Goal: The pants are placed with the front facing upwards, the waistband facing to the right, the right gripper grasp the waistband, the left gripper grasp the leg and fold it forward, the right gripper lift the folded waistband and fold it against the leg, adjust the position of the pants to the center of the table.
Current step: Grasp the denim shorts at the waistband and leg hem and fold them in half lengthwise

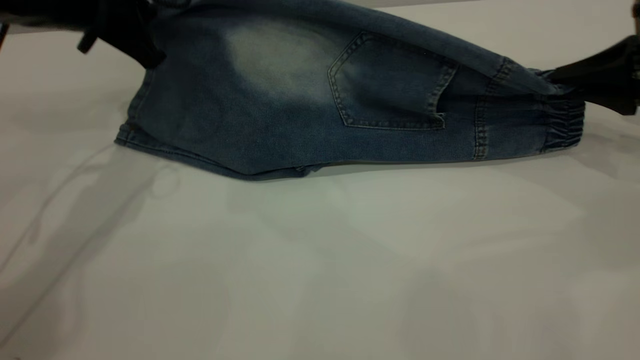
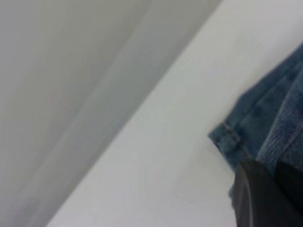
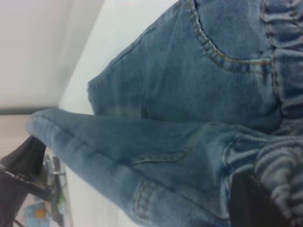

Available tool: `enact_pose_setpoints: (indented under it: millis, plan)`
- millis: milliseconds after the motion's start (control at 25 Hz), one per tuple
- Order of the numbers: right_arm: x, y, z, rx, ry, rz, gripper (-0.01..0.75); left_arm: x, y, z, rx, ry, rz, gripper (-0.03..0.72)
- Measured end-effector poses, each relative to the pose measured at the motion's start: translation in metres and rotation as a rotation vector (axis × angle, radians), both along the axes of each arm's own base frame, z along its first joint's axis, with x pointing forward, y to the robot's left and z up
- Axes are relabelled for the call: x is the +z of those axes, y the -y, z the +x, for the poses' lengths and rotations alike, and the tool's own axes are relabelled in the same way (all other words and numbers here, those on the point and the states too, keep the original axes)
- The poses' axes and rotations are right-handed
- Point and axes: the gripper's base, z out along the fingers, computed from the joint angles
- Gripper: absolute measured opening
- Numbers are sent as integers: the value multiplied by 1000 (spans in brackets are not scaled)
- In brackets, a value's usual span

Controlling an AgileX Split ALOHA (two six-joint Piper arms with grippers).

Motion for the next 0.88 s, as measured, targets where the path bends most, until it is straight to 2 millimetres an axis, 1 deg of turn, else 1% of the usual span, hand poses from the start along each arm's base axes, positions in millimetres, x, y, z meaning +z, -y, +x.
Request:
enact_pose_setpoints:
  millis: [80, 240, 320, 440, 560, 640, 720, 800, 880]
  plan:
    - [1, -5, 7, 8, -2, -22, 40, -5, -1, 0, 0, -15, 4, 61]
    - [2, -13, 19, 30, 10, -68, 46, -5, -1, 0, 0, -17, 4, 61]
    - [5, -16, 25, 30, 10, -63, 50, -8, -1, 0, 0, -23, 5, 61]
    - [8, -16, 31, 25, 19, -58, 61, -10, 0, -2, -3, -49, 5, 61]
    - [10, -16, 34, 26, 28, -61, 96, -13, 0, -3, -7, -82, 5, 68]
    - [11, -15, 35, 25, 33, -62, 150, -13, 0, -4, -8, -87, 6, 81]
    - [11, -15, 35, 23, 35, -63, 221, -13, 0, -4, -8, -85, 6, 104]
    - [11, -15, 36, 29, 47, -72, 309, -13, 0, -4, -8, -85, 6, 140]
    - [12, -14, 38, 33, 64, -82, 386, -13, 0, -4, -8, -85, 6, 192]
